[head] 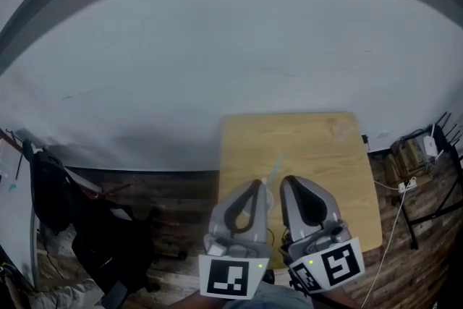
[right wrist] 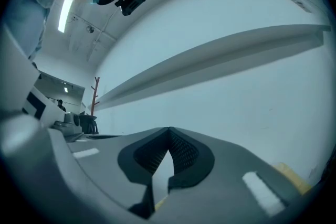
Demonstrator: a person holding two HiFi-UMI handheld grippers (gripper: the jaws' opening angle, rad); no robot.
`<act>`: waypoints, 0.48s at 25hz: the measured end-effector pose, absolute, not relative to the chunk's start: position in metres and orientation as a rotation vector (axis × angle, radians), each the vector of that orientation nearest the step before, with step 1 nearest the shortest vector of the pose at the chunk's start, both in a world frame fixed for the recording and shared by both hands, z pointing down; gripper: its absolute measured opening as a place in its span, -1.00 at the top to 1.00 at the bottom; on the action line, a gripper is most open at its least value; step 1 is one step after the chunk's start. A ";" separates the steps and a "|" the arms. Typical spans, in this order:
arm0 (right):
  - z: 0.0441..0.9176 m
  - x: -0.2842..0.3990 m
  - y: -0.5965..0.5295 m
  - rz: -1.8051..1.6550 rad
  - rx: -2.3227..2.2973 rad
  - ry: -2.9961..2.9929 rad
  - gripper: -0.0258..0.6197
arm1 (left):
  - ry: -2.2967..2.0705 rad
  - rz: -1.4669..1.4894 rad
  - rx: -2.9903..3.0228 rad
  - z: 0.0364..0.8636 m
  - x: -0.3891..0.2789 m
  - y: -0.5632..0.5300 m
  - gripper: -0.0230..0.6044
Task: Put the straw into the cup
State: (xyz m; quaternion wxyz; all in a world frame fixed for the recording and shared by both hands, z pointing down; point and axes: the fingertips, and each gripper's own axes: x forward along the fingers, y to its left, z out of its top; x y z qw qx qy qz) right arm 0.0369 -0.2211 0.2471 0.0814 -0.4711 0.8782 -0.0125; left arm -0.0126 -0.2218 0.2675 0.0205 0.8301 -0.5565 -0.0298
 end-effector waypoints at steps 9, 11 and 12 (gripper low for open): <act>0.243 0.042 -0.213 -0.039 -1.382 2.616 0.90 | -1.732 -0.100 2.588 0.263 -0.006 -0.216 0.87; 0.244 0.043 -0.212 -0.041 -1.380 2.614 0.90 | -1.732 -0.095 2.588 0.264 -0.004 -0.215 0.87; 0.244 0.043 -0.212 -0.042 -1.380 2.614 0.90 | -1.731 -0.094 2.588 0.264 -0.004 -0.215 0.87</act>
